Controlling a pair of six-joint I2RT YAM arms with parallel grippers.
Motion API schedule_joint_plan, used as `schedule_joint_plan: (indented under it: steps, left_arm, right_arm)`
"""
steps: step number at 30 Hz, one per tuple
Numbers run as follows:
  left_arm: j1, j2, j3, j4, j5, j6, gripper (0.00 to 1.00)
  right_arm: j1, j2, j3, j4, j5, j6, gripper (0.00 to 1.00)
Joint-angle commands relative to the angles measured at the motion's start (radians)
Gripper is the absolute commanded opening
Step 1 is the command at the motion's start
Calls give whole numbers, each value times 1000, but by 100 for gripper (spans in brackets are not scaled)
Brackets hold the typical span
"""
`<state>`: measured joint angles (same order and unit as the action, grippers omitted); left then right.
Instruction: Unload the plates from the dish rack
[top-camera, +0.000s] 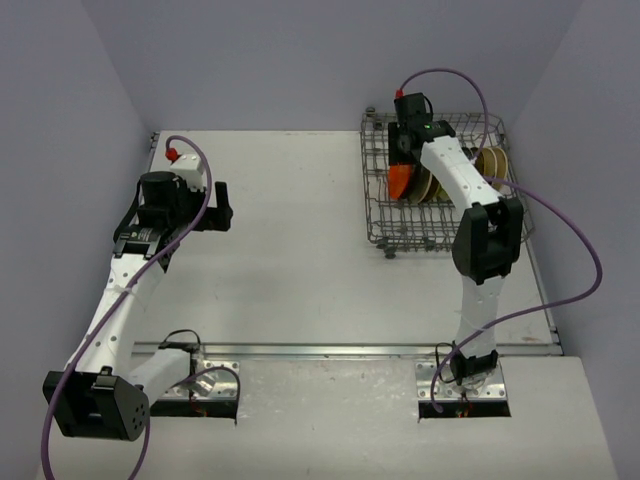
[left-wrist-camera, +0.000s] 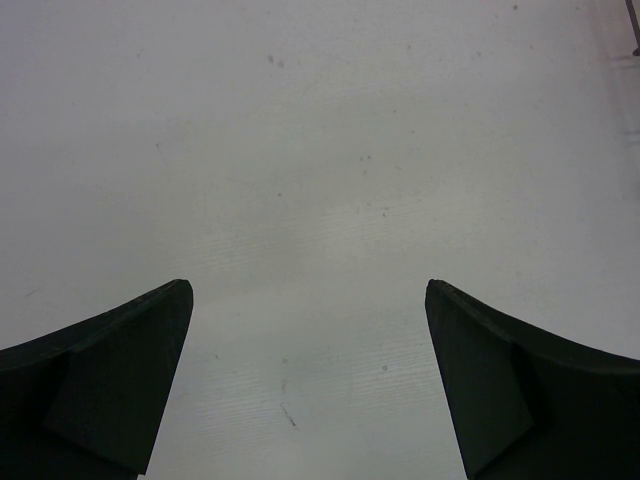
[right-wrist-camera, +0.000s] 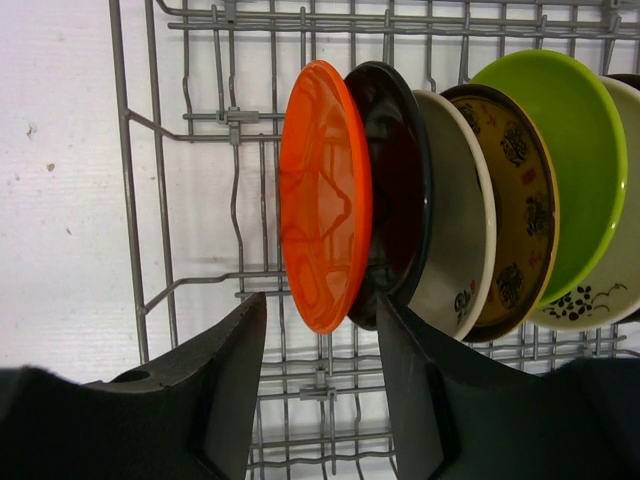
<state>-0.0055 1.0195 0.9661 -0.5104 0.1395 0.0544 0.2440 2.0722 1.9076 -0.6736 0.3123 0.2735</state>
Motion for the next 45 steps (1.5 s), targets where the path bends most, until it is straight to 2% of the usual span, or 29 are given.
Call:
schedule_joint_plan:
  steps: [1,19,23,29,35,40,42,45]
  left_arm:
    - [6,-14,8,53,-4,-7,100]
    - [6,-1,15,52,-5,-10,100]
    - [6,2,16,52,-6,-10,100]
    - [6,4,20,49,-6,-10,100]
    - [6,1,17,49,-10,-10,100]
    - [6,-1,14,52,-12,-8,100]
    - [6,-1,11,54,-11,-9,100]
    - [6,3,13,56,-11,-10,100]
  right_arm:
    - [0,28,63,36,36,-13,48]
    - [7,100,24,89,141,-68,45]
    - [6,108,29,101,125,-62,46]
    - [6,142,64,103,93,-60,56]
    - [6,149,68,110,63,-45,56]
    - [6,133,64,98,44,-33,47]
    - [8,106,49,92,37,-20,37]
    - [13,78,49,79,39,-14,30]
